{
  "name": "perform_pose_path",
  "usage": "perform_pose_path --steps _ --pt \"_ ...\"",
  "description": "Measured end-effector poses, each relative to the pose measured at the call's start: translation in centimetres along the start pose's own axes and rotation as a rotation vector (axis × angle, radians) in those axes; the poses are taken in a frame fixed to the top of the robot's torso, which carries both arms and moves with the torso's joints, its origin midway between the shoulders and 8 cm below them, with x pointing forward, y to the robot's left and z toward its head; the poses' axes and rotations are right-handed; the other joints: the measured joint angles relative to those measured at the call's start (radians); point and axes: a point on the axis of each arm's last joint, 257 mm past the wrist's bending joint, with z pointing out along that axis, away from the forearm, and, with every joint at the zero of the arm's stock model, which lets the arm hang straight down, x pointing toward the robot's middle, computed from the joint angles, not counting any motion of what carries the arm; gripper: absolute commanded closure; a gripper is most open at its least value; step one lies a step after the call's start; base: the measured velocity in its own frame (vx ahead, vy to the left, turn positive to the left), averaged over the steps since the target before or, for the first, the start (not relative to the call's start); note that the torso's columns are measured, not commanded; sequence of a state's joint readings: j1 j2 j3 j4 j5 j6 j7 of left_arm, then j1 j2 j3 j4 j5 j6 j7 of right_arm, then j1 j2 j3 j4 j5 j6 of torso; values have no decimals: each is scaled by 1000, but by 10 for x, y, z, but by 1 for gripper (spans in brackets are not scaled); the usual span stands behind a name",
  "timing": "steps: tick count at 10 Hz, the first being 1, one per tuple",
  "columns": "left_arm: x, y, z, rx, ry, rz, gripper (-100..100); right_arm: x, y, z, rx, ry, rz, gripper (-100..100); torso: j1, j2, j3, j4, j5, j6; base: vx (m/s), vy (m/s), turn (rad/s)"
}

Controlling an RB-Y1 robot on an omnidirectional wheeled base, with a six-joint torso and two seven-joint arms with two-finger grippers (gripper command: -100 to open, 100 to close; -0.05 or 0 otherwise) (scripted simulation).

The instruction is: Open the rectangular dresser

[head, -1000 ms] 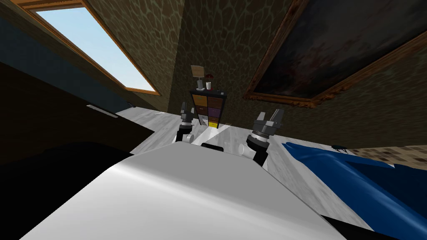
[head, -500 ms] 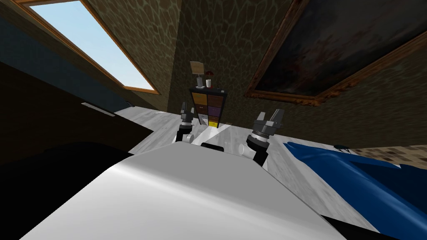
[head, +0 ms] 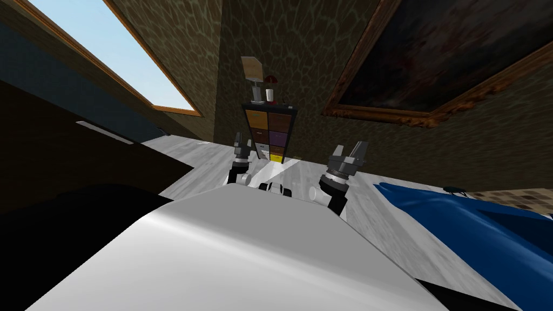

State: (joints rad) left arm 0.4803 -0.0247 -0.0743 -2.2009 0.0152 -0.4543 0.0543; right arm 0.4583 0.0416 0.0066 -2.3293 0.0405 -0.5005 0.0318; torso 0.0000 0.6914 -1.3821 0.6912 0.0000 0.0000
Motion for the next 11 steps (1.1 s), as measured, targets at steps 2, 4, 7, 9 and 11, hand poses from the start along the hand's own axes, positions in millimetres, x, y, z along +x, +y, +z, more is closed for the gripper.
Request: perform_pose_path --steps 2,4,7,9,11 --pt "4 8 -1 -13 45 18 -100 0 0 0 1 0 0 0 0 42 -89 42 0 0 32 -15 11" --pt "8 18 -2 -28 90 33 -100 0 0 0 1 0 0 0 0 45 -94 46 0 0 52 -16 18" --pt "13 39 -2 -53 137 40 -100 0 0 0 1 0 0 0 -1 46 -94 47 0 0 73 -37 23" --pt "16 56 -2 -71 156 36 -100 0 0 0 1 0 0 0 0 46 -94 47 0 0 92 -36 26" --pt "19 72 -1 -84 168 27 -100 0 0 0 1 0 0 0 1 46 -94 47 0 0 94 -28 31"
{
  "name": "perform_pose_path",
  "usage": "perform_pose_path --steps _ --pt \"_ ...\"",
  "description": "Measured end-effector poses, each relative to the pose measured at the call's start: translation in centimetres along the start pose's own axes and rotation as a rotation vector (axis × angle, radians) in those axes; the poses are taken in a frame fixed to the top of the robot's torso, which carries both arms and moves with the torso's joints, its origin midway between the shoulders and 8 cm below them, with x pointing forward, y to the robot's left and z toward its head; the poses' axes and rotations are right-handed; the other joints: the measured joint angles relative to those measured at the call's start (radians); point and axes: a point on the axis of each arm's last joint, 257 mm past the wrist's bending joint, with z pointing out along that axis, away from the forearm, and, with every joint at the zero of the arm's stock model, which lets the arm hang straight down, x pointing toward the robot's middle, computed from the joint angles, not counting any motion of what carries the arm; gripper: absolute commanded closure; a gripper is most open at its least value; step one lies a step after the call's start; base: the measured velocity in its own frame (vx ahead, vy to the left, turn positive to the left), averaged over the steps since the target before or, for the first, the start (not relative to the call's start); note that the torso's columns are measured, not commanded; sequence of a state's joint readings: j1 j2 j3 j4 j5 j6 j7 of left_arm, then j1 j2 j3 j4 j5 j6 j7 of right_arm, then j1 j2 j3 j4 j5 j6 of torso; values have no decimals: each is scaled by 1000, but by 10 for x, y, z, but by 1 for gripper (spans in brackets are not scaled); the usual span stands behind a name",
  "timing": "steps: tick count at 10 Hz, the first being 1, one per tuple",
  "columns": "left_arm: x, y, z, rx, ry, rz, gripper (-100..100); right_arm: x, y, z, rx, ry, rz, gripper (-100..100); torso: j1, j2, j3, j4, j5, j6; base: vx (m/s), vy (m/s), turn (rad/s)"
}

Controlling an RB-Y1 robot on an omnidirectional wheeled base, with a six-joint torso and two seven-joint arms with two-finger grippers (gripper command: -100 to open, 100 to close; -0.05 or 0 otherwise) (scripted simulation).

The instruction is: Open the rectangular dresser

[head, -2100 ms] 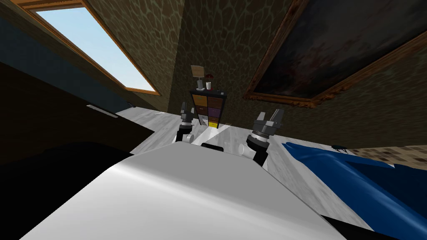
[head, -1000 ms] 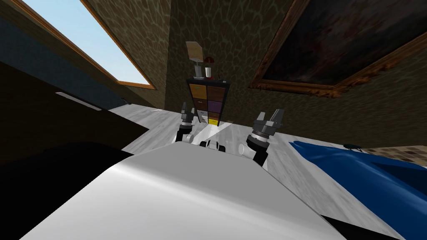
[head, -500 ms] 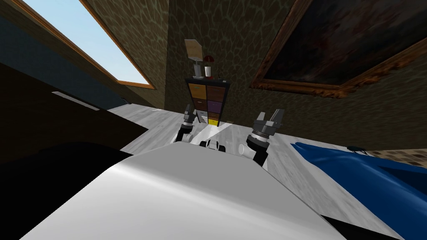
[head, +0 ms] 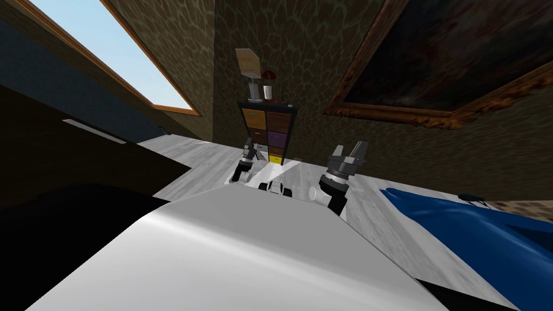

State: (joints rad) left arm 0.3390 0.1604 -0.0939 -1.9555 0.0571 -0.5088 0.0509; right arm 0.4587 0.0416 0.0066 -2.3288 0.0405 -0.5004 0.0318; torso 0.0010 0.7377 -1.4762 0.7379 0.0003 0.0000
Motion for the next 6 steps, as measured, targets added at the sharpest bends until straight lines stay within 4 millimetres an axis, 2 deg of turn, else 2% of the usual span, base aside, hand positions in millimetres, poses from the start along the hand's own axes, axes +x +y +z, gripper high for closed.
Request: perform_pose_path --steps 6 --pt "4 40 2 -34 8 -32 -100 0 0 0 0 0 0 0 -1 0 0 0 0 0 76 -34 23"
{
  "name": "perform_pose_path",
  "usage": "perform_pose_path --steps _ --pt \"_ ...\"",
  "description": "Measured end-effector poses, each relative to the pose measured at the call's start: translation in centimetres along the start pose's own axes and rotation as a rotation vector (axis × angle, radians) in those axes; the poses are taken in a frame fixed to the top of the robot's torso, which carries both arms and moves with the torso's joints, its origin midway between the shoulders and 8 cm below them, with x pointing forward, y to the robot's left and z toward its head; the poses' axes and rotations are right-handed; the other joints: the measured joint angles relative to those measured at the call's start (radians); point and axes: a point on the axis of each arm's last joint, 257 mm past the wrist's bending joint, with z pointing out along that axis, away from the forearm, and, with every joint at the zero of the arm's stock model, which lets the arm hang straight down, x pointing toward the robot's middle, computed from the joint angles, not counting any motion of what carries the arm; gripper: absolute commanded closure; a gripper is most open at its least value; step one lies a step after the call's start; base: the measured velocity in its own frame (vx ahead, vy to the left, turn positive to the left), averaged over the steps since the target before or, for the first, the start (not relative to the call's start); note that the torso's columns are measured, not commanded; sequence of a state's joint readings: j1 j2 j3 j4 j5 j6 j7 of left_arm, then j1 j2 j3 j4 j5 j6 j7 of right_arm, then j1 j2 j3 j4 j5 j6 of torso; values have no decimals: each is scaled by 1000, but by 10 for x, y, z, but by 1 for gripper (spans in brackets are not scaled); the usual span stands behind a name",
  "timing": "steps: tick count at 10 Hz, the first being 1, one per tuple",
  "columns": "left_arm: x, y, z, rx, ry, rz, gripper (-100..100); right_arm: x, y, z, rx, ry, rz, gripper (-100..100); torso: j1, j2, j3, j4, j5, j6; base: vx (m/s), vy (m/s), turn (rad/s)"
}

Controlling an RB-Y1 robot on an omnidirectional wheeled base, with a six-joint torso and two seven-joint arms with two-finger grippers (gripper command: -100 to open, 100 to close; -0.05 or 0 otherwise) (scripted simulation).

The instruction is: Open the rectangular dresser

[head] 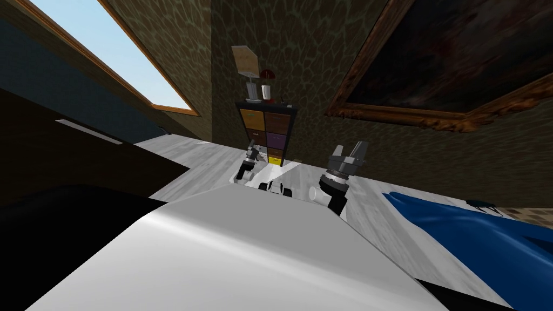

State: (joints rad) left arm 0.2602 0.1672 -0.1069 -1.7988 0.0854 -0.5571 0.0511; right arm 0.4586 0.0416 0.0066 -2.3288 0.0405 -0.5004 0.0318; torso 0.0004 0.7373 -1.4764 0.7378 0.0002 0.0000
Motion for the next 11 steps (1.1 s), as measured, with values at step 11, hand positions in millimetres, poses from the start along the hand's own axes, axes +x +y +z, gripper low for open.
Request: perform_pose_path --steps 11 --pt "11 70 13 -64 -1 -67 -100 0 0 0 0 0 0 0 1 1 1 0 0 0 75 -36 23"
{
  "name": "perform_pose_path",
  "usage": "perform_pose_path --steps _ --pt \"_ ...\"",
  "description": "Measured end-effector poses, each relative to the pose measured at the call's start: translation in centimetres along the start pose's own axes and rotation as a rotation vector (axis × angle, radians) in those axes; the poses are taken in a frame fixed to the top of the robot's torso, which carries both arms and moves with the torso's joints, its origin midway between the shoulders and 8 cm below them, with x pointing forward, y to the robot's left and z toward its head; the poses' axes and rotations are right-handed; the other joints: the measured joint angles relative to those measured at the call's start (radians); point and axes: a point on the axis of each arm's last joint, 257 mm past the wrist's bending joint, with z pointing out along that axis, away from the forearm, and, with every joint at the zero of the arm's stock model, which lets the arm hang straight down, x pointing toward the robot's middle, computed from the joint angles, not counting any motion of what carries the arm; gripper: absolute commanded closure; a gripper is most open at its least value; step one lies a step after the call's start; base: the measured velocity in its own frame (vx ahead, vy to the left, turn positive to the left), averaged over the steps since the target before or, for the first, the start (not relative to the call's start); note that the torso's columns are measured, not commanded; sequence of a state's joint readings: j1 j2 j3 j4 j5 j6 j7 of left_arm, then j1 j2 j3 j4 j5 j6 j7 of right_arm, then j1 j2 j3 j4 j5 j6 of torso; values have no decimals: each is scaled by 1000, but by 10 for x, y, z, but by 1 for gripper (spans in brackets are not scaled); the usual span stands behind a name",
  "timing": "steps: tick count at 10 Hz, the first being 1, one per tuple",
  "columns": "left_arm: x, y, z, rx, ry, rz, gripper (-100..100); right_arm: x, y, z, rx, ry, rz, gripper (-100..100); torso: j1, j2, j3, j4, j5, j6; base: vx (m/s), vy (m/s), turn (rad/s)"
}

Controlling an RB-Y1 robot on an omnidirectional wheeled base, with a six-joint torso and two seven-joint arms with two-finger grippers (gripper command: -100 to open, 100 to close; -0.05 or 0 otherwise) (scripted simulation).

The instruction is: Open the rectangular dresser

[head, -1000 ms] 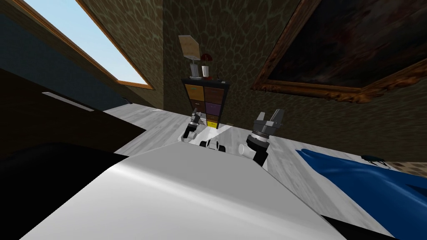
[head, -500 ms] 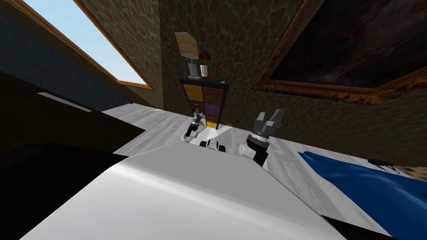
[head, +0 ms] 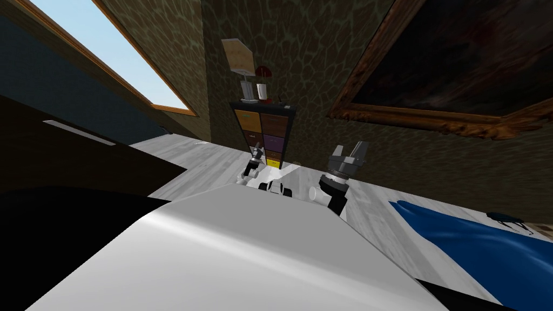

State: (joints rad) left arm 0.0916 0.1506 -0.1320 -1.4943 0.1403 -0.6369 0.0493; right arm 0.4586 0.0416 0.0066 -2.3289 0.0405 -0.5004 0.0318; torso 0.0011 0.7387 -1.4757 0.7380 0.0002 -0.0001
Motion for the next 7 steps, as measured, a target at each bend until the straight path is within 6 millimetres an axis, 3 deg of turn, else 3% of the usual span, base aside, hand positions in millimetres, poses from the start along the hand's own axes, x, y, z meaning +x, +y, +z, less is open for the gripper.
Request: perform_pose_path --steps 7 --pt "5 39 9 -52 -1 -23 -100 0 0 0 0 0 0 0 -1 -1 0 0 0 0 59 -27 18"
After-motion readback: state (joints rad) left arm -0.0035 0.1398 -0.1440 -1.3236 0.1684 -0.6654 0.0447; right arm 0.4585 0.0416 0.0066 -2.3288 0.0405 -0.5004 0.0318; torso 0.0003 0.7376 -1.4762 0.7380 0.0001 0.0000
